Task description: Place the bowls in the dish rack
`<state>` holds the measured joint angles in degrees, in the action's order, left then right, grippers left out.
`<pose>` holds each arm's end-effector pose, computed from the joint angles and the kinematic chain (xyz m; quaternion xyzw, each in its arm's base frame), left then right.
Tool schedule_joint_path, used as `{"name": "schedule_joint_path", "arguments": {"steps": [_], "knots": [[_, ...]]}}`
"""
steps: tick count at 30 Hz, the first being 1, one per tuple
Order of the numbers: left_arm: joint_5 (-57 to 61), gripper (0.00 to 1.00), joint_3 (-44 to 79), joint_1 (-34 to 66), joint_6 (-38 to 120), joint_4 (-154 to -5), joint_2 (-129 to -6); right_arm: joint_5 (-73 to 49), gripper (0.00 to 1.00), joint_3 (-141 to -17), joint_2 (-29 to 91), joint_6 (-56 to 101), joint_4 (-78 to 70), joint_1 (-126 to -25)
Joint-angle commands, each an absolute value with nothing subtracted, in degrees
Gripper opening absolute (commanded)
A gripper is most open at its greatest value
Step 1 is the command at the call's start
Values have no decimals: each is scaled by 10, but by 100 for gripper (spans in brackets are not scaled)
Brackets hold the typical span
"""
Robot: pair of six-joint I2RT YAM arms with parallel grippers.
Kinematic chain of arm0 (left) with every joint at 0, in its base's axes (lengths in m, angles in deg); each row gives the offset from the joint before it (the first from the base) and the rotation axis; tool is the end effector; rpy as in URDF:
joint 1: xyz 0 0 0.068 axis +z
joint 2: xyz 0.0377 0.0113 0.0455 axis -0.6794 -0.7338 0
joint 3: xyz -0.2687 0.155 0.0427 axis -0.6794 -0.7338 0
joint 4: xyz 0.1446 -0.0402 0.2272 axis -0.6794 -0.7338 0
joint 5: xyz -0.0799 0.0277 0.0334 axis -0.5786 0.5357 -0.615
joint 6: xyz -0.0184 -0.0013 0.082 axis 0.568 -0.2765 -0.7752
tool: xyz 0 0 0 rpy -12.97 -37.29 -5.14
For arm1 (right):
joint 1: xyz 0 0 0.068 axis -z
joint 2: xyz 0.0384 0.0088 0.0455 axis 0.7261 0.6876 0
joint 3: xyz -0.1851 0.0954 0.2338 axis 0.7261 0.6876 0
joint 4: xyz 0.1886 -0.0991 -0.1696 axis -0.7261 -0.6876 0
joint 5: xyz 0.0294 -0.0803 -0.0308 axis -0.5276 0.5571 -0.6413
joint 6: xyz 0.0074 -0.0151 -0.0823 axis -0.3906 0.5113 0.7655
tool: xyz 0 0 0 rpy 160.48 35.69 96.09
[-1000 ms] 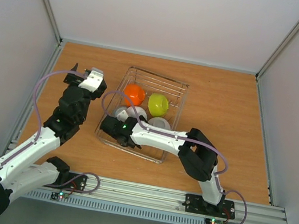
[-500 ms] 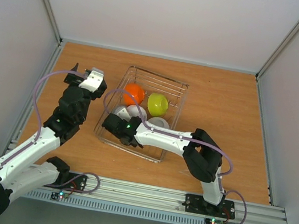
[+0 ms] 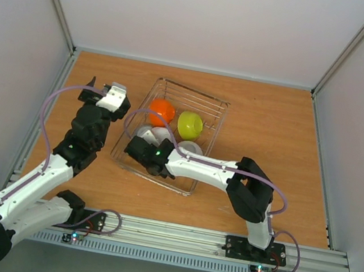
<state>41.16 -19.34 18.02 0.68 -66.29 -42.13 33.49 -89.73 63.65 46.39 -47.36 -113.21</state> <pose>0.2200 -0.0603 0.3399 0.1408 0.6919 0.2111 0.6759 0.2155 0.3865 0.2042 -0.5834 0.7322 -0.2223 0.2722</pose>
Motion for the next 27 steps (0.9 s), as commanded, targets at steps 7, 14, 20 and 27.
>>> {"name": "schedule_joint_path", "arguments": {"steps": [7, 14, 20, 27], "knots": [[406, 96, -200, 180, 15, -632, -410, 330, 72, -918, 639, 450, -467, -1132], [405, 96, -200, 180, 16, -632, -411, 294, 80, -917, 639, 444, -442, -1132], [404, 96, -201, 180, 14, -632, -412, 308, 84, -923, 654, 425, -424, -1132], [403, 96, -201, 180, 15, -633, -413, 339, 90, -942, 697, 357, -424, -1135]]}}
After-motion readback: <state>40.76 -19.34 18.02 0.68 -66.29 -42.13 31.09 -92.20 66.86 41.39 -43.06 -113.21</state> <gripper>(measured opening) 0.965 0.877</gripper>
